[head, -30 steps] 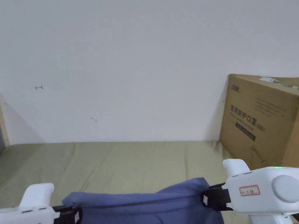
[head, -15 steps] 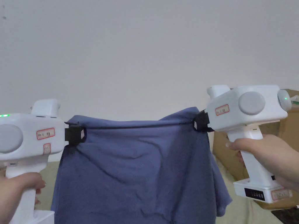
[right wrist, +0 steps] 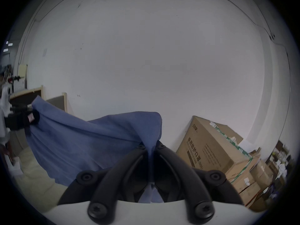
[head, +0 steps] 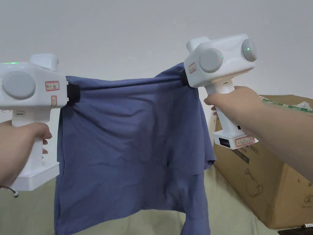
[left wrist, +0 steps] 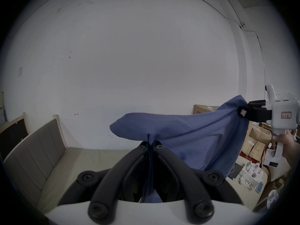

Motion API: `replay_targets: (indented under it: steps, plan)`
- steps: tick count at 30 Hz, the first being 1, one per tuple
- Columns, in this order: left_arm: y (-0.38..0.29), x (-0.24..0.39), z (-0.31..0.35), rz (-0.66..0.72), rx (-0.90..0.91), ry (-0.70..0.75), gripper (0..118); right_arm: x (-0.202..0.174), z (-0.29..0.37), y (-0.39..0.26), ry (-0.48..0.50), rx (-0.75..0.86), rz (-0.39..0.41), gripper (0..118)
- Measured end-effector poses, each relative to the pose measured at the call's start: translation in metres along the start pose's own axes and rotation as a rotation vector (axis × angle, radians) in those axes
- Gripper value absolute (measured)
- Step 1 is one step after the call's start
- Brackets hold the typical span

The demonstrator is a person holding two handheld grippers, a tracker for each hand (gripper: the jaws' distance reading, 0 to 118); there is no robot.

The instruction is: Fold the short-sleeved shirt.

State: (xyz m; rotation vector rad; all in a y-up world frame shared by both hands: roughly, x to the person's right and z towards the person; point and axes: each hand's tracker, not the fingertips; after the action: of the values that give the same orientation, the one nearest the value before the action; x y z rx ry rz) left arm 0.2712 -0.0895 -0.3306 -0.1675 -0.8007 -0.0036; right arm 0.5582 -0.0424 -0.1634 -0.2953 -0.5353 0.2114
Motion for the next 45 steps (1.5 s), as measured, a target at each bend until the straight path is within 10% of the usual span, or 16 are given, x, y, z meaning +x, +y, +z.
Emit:
replay_targets:
  steps: [9, 17, 22, 25, 39, 41, 43, 45]
  plan:
    - [-0.195, 0.016, -0.054, 0.025, -0.423, -0.024, 3, -0.054, -0.073, -0.225, 0.042, -0.372, -0.091, 5]
    - [-0.434, 0.034, 0.057, 0.225, -0.927, -0.171, 3, -0.094, 0.052, -0.479, 0.2, -0.731, -0.114, 5]
    - [-0.444, 0.047, 0.169, 0.234, -0.905, -0.175, 3, -0.09, 0.18, -0.491, 0.291, -0.71, -0.096, 5]
    - [-0.431, 0.042, 0.215, 0.321, -0.931, -0.158, 3, -0.085, 0.234, -0.476, 0.282, -0.754, -0.214, 5]
    - [-0.429, 0.032, 0.245, 0.452, -0.966, -0.075, 10, -0.091, 0.24, -0.489, 0.274, -0.899, -0.329, 6]
    - [-0.424, 0.031, 0.246, 0.478, -0.953, -0.064, 61, -0.088, 0.237, -0.486, 0.27, -0.916, -0.367, 37]
    - [-0.416, 0.031, 0.25, 0.5, -0.932, -0.056, 108, -0.08, 0.237, -0.484, 0.245, -0.907, -0.42, 105]
    - [-0.397, 0.031, 0.255, 0.516, -0.88, -0.069, 107, -0.071, 0.242, -0.464, 0.231, -0.832, -0.454, 111]
